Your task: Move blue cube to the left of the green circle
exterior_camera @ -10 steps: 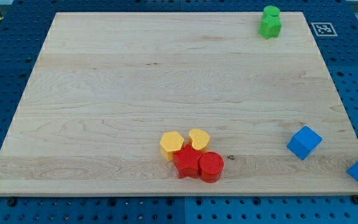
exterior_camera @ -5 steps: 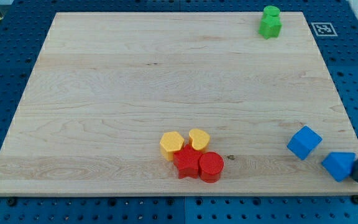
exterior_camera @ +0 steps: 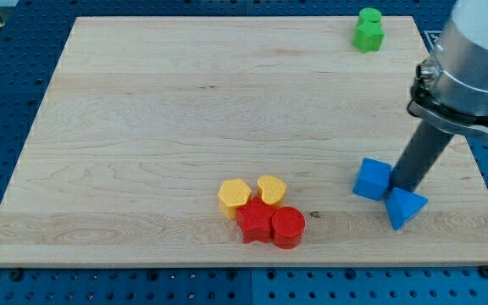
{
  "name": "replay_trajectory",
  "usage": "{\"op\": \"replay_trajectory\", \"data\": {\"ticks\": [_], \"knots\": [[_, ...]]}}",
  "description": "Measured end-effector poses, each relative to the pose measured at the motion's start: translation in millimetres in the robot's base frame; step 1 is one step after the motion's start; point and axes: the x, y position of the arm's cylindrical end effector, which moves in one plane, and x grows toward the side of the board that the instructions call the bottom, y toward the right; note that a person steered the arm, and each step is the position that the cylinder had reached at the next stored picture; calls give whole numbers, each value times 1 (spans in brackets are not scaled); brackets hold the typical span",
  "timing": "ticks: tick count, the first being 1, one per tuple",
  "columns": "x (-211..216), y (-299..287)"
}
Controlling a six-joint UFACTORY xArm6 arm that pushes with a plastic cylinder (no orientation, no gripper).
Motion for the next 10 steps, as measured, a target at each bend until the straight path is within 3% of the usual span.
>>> {"op": "replay_trajectory", "data": {"ticks": [1,2,3,4,7,10], "knots": [[-23,-40],[-19,-51],[19,-49],[30,-63],[-99,-87],[-33,-105]]}}
